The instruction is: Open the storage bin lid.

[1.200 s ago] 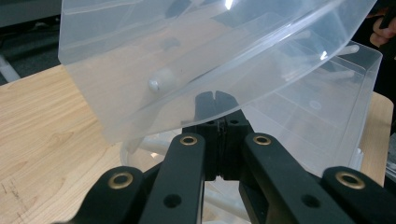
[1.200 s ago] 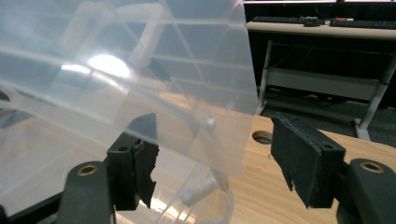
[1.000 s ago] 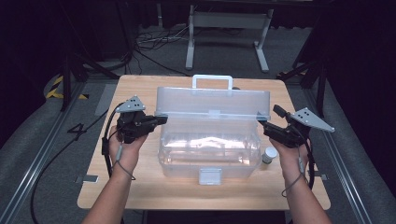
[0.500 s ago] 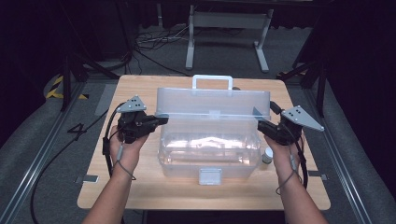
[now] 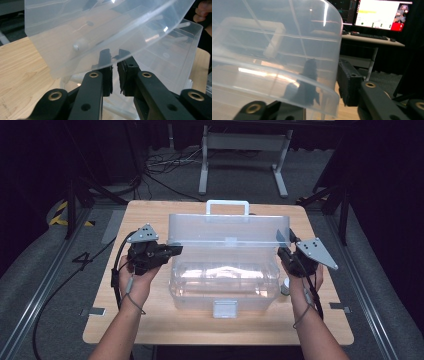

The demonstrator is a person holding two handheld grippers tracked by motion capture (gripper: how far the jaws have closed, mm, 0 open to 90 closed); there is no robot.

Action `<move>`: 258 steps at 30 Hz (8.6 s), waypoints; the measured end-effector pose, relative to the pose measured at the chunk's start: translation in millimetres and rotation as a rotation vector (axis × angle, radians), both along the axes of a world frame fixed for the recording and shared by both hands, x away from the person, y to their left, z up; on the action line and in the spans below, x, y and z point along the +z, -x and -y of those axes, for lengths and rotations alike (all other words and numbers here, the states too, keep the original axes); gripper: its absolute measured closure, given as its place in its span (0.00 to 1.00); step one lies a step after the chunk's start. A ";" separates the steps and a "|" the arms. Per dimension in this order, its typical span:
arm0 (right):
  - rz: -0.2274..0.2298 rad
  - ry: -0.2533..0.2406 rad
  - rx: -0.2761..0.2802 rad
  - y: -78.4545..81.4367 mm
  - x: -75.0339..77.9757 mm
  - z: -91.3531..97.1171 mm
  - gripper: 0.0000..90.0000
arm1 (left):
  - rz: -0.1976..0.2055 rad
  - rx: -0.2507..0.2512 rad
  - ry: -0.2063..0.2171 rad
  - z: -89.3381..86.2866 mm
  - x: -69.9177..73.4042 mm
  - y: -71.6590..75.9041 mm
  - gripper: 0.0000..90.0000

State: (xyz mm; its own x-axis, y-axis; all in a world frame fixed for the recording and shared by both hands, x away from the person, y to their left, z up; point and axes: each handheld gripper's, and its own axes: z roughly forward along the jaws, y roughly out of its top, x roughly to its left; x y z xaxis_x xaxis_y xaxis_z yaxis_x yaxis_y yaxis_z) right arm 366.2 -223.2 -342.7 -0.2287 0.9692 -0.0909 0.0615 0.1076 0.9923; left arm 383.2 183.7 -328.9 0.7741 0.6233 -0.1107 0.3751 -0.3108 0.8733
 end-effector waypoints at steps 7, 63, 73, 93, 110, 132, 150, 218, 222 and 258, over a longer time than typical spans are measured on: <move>-0.027 -0.030 -0.007 -3.3 0.2 2.8 0.85 | -0.007 0.017 0.020 -6.6 -0.4 2.6 0.89; -0.108 -0.053 0.058 -28.5 19.1 12.4 0.85 | -0.164 0.247 -0.200 -57.5 -38.0 -5.1 0.19; -0.116 -0.064 0.072 -33.9 21.1 14.6 0.85 | -0.264 0.218 -0.186 -62.8 -49.2 -14.1 0.14; -0.130 -0.057 0.075 -44.9 27.1 15.0 0.85 | -0.315 0.161 -0.227 -66.1 -56.6 -18.5 0.18; -0.131 -0.043 0.062 -59.3 32.5 12.3 0.85 | -0.331 0.167 -0.239 -66.4 -60.7 -19.9 0.18; -0.098 0.036 0.023 -70.6 36.9 9.2 0.90 | -0.324 0.184 -0.257 -65.3 -67.3 -21.7 0.18; -0.103 0.023 0.048 -86.4 37.2 12.2 0.90 | -0.321 0.304 -0.340 -67.6 -69.4 -23.6 0.18; -0.119 0.003 0.051 -110.0 36.8 12.4 0.90 | -0.334 -0.477 -0.283 17.6 -56.6 21.3 0.82; -0.114 -0.003 0.054 -113.3 35.4 12.7 0.91 | -0.335 -0.479 -0.283 19.1 -56.5 21.6 0.84; -0.182 -0.017 0.061 -161.0 25.1 12.8 0.92 | -0.333 -0.443 -0.227 16.4 -60.9 25.4 0.84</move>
State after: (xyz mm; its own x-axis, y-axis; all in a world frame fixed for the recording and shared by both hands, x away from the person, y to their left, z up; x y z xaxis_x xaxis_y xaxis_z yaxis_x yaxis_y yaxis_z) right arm 527.1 -236.1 -317.6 -0.2981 0.9542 -0.0264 0.2339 0.0999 0.9671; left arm 357.8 167.3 -389.7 0.9122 0.2853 -0.2941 0.4094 -0.6653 0.6243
